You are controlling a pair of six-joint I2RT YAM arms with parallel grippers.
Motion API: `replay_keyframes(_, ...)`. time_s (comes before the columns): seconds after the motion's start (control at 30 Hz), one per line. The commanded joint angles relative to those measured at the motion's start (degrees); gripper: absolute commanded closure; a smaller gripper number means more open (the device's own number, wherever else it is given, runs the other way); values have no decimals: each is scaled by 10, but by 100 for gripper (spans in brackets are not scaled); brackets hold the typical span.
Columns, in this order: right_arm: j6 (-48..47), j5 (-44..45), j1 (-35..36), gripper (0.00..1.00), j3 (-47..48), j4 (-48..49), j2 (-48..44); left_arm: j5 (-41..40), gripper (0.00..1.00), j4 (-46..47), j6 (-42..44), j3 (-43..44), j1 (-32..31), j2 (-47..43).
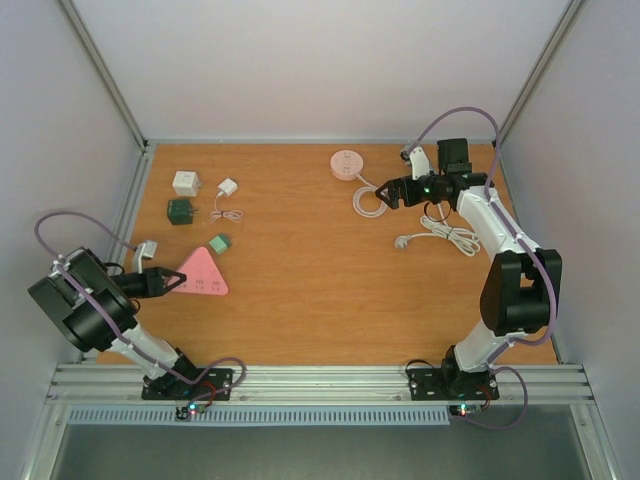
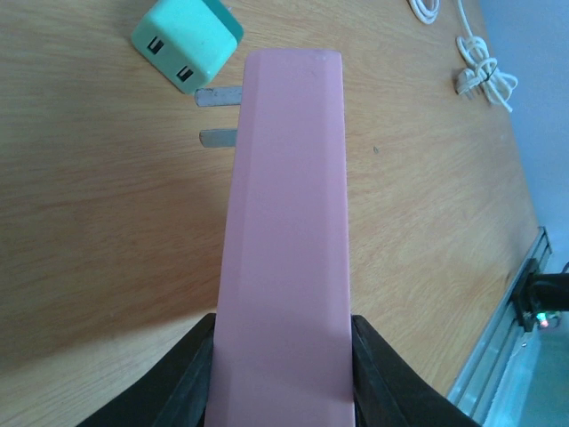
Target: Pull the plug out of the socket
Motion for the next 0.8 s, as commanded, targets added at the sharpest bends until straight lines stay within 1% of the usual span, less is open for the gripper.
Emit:
replay_keyframes(0.0, -3, 10, 4, 1, -9, 12, -10, -79, 68, 68, 26, 5, 13, 26)
replay_keyframes(0.33, -8, 17, 4, 1, -15, 19, -5, -110, 57, 138, -19, -12, 14, 28)
replay_keyframes(0.47, -11, 19, 4, 1, -18, 18, -9, -123, 55, 161, -41, -13, 13, 28)
replay_keyframes(0.57, -12, 20, 4, 2, -18, 17, -9, -132, 51, 171, -52, -12, 14, 26)
replay_keyframes(0.77, -13, 17, 4, 1, -18, 16, -11, -149, 37, 188, -58, -19, 14, 11)
